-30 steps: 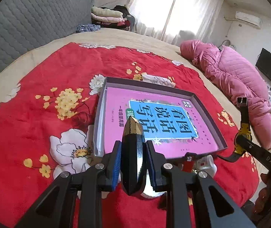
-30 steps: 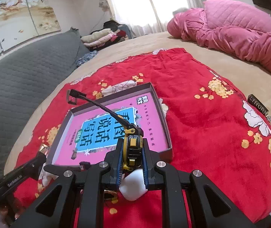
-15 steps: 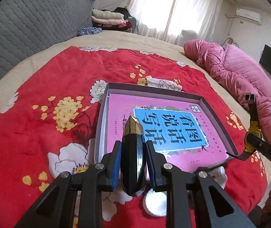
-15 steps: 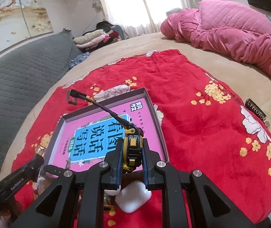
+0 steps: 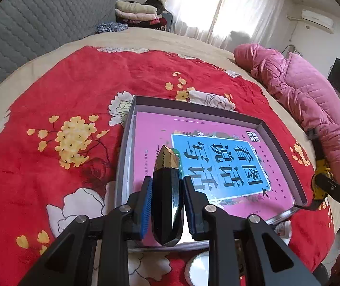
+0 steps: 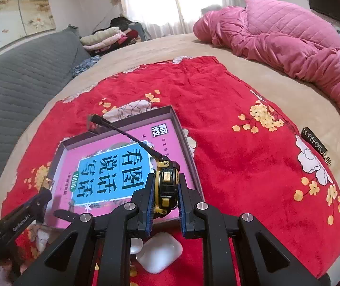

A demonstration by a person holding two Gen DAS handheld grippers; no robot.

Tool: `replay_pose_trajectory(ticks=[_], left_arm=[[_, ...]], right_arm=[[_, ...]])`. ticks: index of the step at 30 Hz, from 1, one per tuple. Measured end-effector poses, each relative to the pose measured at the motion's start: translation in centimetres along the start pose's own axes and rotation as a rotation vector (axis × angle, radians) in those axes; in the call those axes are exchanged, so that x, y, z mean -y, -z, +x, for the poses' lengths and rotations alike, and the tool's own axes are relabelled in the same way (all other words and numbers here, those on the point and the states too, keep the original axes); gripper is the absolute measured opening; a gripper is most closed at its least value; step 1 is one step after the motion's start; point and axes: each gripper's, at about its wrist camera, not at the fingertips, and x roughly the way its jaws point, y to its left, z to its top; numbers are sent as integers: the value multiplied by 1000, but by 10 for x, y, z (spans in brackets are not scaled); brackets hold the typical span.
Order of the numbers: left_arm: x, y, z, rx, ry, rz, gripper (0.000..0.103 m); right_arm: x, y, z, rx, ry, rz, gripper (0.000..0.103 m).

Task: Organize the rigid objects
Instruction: 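Lift the black tube with the left gripper while the right gripper carries the tape measure over the box, then lower the tape measure into the grey box and open the right gripper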

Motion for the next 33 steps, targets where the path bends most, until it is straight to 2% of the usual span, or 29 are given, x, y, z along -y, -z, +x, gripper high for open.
replay_pose_trajectory(ticks=[8, 16, 22, 27, 33], left_arm=[[1, -4, 8, -9, -9, 9, 25], [7, 2, 9, -12, 2, 46, 25], [6, 4, 13, -23, -6, 52, 25], [7, 6, 16, -29, 0, 62, 25], [7, 10, 25, -62, 4, 72, 25]], right_arm=[[-4, -5, 16, -18, 61, -40, 17], [-4, 2, 27, -37, 80, -54, 17], [-3, -7, 19, 40, 93, 6, 17], [-15, -10, 31, 38, 127, -42, 17], [-27, 2, 46, 20, 177, -108, 17]])
